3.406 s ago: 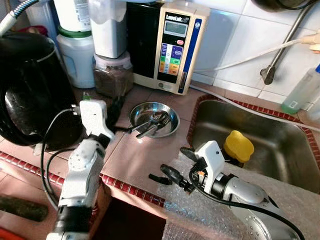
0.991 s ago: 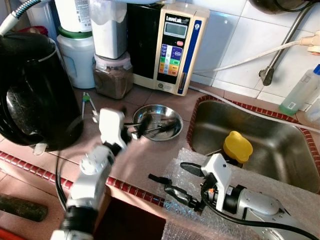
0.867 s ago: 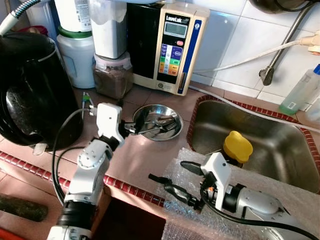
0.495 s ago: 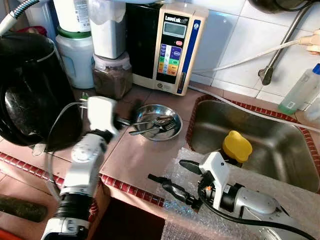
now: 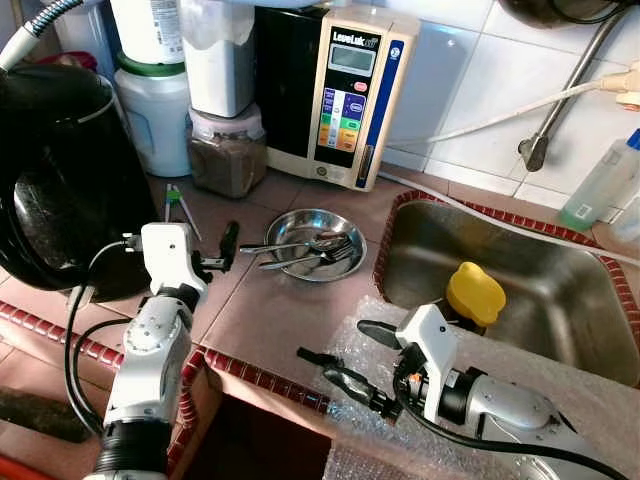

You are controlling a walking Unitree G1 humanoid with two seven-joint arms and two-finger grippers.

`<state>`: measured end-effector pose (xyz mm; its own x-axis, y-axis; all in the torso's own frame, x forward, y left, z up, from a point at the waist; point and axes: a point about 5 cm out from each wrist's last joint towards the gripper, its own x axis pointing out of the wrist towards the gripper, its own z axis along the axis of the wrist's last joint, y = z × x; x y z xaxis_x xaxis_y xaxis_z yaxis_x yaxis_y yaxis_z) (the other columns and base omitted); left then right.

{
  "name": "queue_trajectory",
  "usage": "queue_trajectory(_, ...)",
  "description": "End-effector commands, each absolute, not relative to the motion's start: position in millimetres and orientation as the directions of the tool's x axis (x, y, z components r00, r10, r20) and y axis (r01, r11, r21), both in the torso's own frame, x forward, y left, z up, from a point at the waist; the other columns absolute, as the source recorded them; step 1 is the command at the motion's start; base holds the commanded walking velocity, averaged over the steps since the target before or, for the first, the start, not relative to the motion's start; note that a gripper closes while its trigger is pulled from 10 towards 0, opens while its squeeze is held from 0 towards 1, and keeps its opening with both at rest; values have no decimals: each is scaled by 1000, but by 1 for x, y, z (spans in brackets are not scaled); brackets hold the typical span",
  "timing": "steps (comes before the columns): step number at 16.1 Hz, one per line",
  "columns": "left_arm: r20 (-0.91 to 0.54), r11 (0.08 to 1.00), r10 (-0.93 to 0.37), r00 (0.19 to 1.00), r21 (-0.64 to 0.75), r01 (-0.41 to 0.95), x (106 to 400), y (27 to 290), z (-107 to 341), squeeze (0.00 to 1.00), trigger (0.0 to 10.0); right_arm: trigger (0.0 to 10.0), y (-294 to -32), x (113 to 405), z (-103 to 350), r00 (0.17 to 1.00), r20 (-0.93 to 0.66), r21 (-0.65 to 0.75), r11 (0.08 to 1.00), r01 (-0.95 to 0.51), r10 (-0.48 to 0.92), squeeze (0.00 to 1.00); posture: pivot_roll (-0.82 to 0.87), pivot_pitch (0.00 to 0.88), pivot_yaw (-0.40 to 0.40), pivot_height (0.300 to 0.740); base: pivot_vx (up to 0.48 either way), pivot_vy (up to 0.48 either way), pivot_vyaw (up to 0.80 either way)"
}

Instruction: Kitchen organization

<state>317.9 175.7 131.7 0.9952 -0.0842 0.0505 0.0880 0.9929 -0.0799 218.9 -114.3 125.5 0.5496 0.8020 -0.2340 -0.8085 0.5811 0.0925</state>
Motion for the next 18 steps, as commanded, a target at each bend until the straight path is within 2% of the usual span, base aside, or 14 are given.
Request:
queue_trajectory(1,14,986,-118,993,-117,119,315,168,128,0,10000,10000,-116,221,126,554,-236,81,584,-808,799,0,86,0,-85,740,0,0,0)
queue_trajectory(6,-20,944,-253,967,-226,242,311,150,125,0,10000,10000,-114,221,125,550,-233,86,580,-810,802,0,86,0,-81,740,0,0,0)
queue_trajectory(8,-45,943,-256,966,-232,239,312,148,123,0,10000,10000,-114,221,125,549,-234,83,579,-811,802,0,81,0,-80,740,0,0,0)
queue_trajectory(12,-50,905,-269,962,-354,235,315,140,129,0,10000,10000,-115,221,124,551,-237,83,582,-809,800,0,78,0,-77,740,0,0,0)
queue_trajectory(16,-79,898,-275,958,-376,227,316,139,125,0,10000,10000,-114,222,123,549,-238,81,580,-811,801,0,79,0,-76,740,0,0,0)
queue_trajectory(17,-70,898,-256,964,-387,211,319,138,126,0,588,10000,-114,222,123,552,-238,81,582,-809,800,0,77,0,-78,740,0,0,0)
queue_trajectory(18,-64,892,-257,964,-399,211,321,137,126,0,588,10000,-115,222,123,553,-238,82,584,-807,798,0,77,0,-78,740,0,0,0)
